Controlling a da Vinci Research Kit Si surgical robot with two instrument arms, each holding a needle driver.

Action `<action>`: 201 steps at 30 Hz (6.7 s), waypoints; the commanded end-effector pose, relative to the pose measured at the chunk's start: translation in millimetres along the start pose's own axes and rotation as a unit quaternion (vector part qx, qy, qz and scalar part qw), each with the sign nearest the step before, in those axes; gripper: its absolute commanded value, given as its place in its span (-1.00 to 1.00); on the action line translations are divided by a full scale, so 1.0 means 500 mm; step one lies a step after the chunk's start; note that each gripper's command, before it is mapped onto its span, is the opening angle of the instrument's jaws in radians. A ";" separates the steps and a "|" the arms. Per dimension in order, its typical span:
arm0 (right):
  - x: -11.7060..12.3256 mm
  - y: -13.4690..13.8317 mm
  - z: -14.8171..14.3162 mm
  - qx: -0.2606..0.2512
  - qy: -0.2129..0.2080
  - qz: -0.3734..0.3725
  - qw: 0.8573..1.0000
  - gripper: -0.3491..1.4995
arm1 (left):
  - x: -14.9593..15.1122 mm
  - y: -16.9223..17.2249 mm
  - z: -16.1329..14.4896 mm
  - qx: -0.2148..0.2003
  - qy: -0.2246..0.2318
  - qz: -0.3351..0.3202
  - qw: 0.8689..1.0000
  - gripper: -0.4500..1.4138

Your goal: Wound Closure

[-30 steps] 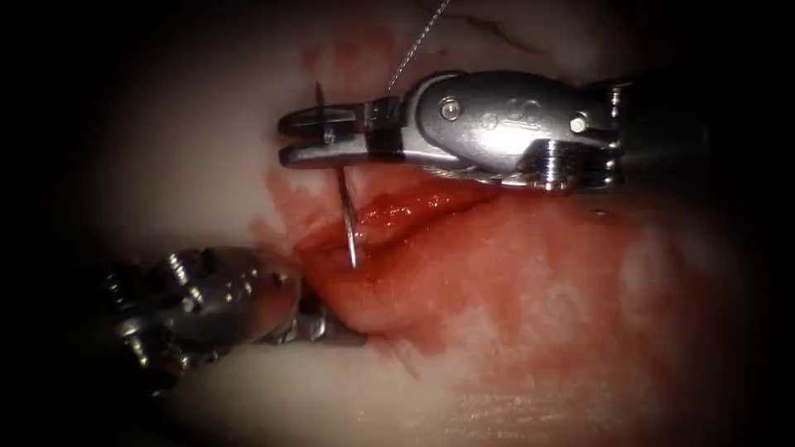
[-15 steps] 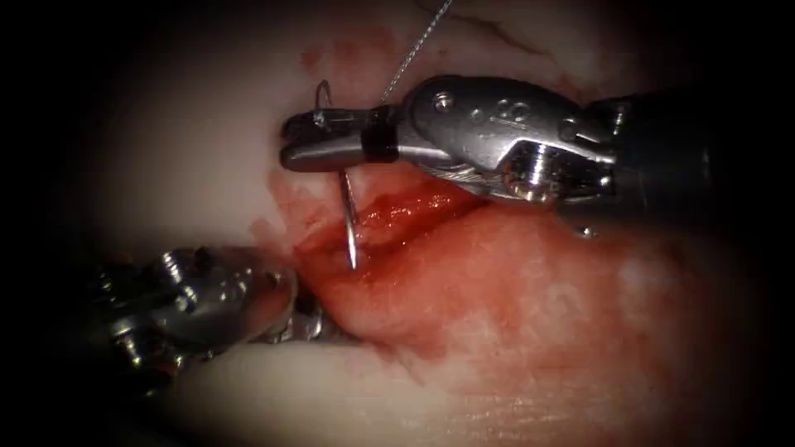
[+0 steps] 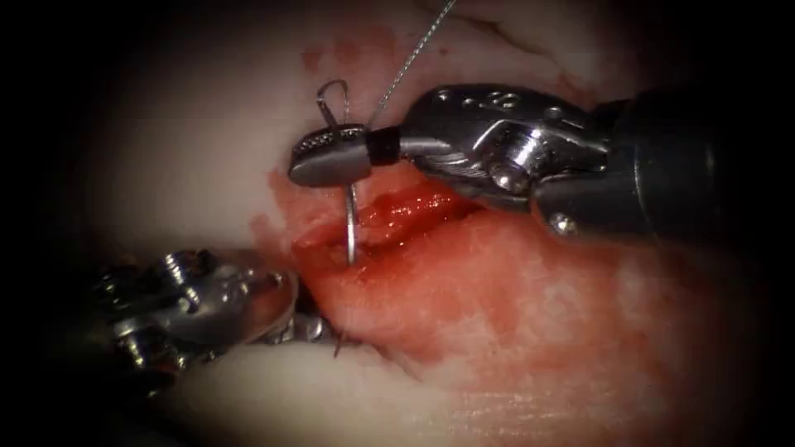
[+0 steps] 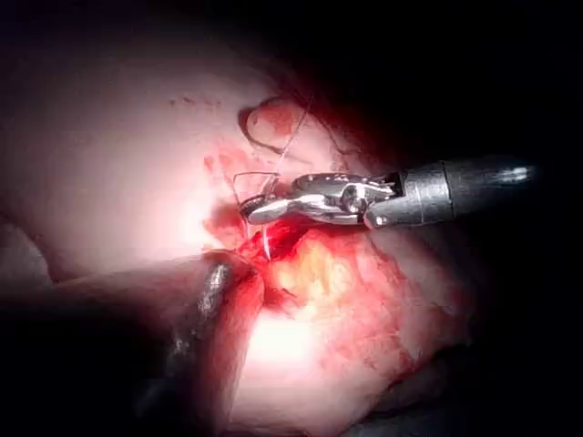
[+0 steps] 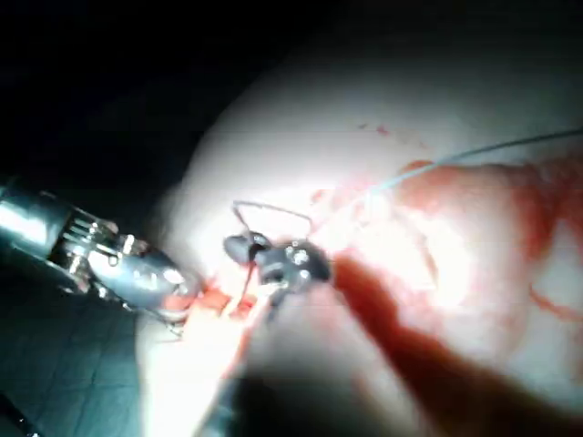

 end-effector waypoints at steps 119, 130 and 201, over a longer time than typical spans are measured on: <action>-0.0148 0.0007 -0.0045 0.017 -0.073 -0.356 0.931 -1.00 | 0.0008 0.0123 -0.0015 0.062 0.383 0.037 0.921 -0.89; -0.0134 0.0033 -0.0045 -0.009 -0.069 -0.364 0.929 -1.00 | 0.0069 0.0215 -0.0043 -0.027 0.384 -0.015 0.923 -0.89; -0.0130 0.0039 -0.0055 -0.065 -0.063 -0.383 0.919 -0.31 | 0.0112 0.0147 -0.0277 0.069 0.379 0.151 0.911 -0.89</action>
